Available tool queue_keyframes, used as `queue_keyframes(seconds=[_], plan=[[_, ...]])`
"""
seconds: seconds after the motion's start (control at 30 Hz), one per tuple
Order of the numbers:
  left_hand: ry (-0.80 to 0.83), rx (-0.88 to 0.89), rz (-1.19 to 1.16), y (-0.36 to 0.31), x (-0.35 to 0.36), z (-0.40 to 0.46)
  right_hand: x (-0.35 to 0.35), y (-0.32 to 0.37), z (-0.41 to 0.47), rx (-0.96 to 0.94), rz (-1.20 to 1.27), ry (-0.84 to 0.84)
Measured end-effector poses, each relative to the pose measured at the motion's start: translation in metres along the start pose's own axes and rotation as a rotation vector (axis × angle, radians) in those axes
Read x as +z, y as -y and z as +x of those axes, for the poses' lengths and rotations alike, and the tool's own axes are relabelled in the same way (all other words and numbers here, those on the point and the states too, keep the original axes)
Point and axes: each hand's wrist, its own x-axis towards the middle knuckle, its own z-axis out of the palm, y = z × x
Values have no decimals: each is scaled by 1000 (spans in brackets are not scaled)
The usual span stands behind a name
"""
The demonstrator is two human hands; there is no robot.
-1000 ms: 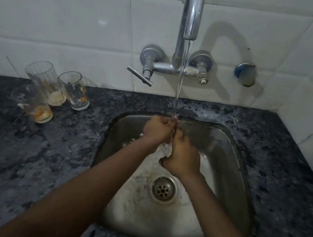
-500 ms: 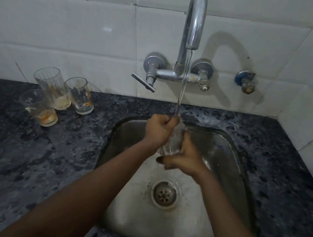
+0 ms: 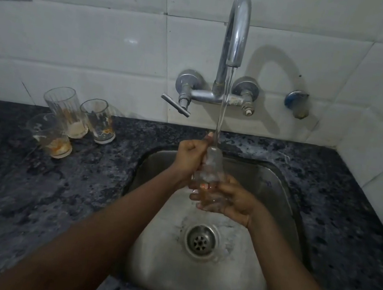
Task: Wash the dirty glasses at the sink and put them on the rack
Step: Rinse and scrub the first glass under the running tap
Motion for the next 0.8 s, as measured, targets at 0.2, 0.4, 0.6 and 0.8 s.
queue_keyframes(seconds=[0.2, 0.4, 0.6, 0.8], plan=[[-50, 36, 797, -12, 17, 7, 24, -4, 16, -147, -1005, -582], [48, -6, 142, -21, 7, -2, -7, 7, 3, -49, -165, -99], [110, 46, 88, -28, 0, 2, -15, -7, 20, -234, -534, -303], [403, 125, 679, -48, -22, -1, -22, -9, 37, -378, -671, -439]])
